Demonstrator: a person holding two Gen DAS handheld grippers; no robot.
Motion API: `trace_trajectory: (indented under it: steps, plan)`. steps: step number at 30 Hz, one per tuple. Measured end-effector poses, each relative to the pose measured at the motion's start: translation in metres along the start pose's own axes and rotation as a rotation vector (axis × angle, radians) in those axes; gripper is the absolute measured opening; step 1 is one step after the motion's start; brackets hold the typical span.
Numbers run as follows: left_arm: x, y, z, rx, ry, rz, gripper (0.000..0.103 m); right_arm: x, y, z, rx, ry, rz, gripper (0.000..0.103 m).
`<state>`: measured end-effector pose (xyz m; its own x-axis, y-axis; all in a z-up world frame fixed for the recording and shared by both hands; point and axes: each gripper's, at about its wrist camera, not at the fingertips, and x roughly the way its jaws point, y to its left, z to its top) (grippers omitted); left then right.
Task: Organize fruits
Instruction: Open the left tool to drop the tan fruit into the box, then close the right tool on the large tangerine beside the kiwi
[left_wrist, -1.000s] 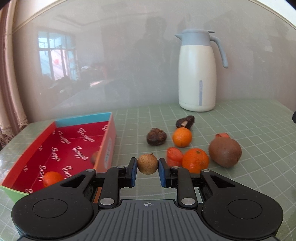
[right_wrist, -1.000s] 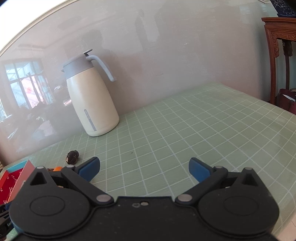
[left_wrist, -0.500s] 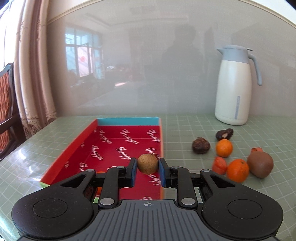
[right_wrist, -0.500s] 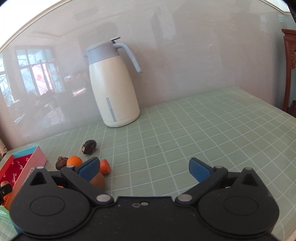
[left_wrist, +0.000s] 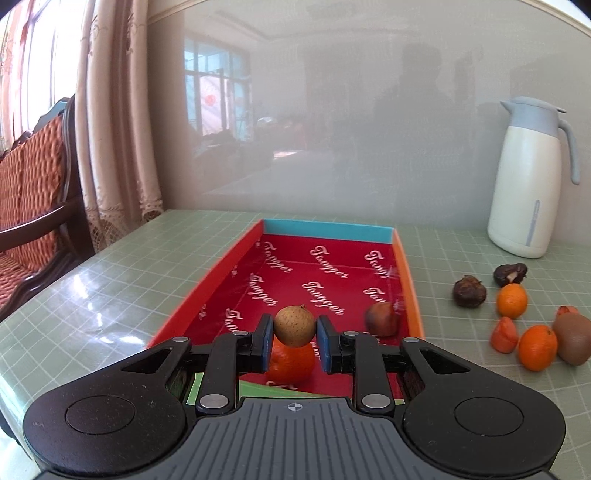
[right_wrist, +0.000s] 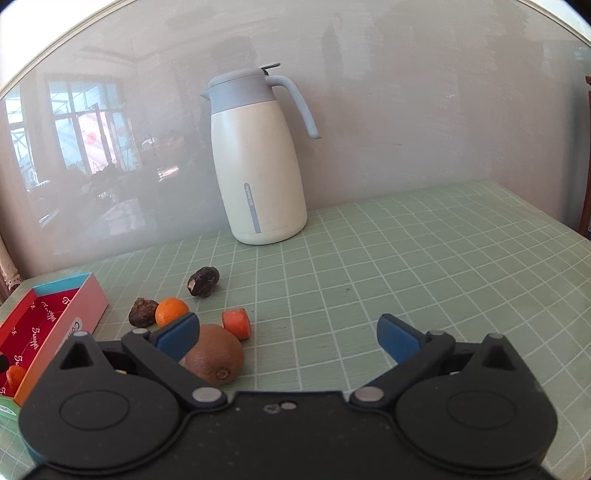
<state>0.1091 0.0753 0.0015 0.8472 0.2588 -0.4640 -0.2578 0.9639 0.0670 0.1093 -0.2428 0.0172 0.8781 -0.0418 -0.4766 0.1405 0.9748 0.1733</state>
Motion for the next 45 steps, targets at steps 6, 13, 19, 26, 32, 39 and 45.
trace_trajectory:
  steps: [6,13,19,26,32,39,45]
  plan:
    - [0.004,0.007,-0.001,-0.005,0.023,0.034,0.025,0.001,0.009,-0.001,-0.013,0.0,0.014,0.103]
    - [0.006,0.019,-0.002,-0.012,0.041,0.088,0.025,0.004,0.02,-0.001,-0.029,0.004,0.027,0.103]
    - [0.002,0.03,-0.002,-0.023,0.031,0.098,0.03,0.008,0.03,-0.004,-0.044,0.012,0.043,0.103]
    - [-0.011,0.038,-0.003,0.0,-0.022,0.16,0.088,0.013,0.043,-0.007,-0.068,0.024,0.06,0.103]
    - [-0.018,0.055,-0.003,-0.047,-0.016,0.143,0.088,0.017,0.052,-0.011,-0.087,0.034,0.07,0.103]
    - [-0.04,0.06,-0.007,-0.016,-0.062,0.144,0.094,0.021,0.061,-0.015,-0.134,0.039,0.064,0.103]
    - [-0.054,0.065,-0.011,-0.003,-0.091,0.147,0.097,0.023,0.072,-0.02,-0.191,0.038,0.085,0.103]
